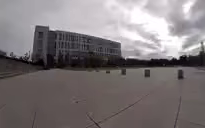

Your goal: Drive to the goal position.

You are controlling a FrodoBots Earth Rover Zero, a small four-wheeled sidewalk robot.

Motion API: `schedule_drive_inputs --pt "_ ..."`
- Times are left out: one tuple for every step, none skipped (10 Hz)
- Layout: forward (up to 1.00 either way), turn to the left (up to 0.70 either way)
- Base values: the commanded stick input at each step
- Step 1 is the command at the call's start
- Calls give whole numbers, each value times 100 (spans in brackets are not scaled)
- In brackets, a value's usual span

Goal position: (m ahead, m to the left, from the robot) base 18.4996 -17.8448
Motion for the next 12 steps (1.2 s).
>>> schedule_drive_inputs --pt "70 -30" --pt "70 -30" --pt "70 -29" --pt "70 -29" --pt "70 -29" --pt "70 -29" --pt "70 -29" --pt "70 -29" --pt "70 -29" --pt "70 -29" --pt "70 -15" --pt "70 0"
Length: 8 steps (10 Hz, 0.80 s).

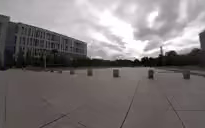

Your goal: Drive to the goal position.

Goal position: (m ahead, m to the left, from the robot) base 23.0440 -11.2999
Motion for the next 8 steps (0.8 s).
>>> schedule_drive_inputs --pt "70 0" --pt "70 0" --pt "70 0" --pt "70 0" --pt "70 0" --pt "70 0" --pt "70 0" --pt "70 0"
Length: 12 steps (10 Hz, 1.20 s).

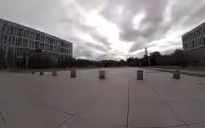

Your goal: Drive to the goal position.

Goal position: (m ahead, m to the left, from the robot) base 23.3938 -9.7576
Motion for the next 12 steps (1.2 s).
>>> schedule_drive_inputs --pt "70 0" --pt "70 0" --pt "70 -1" --pt "70 -16" --pt "70 -30" --pt "70 -23" --pt "70 -13" --pt "70 0" --pt "70 0" --pt "70 0" --pt "70 0" --pt "70 0"
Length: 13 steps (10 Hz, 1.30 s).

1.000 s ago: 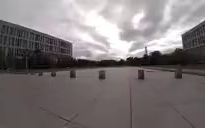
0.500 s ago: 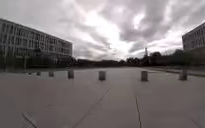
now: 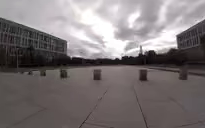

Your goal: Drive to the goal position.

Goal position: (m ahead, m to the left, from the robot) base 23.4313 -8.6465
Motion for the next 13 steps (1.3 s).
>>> schedule_drive_inputs --pt "70 0" --pt "70 0" --pt "70 0" --pt "70 0" --pt "70 0" --pt "70 0" --pt "70 0" --pt "70 0" --pt "70 0" --pt "70 0" --pt "70 -6" --pt "70 -19" --pt "70 -30"
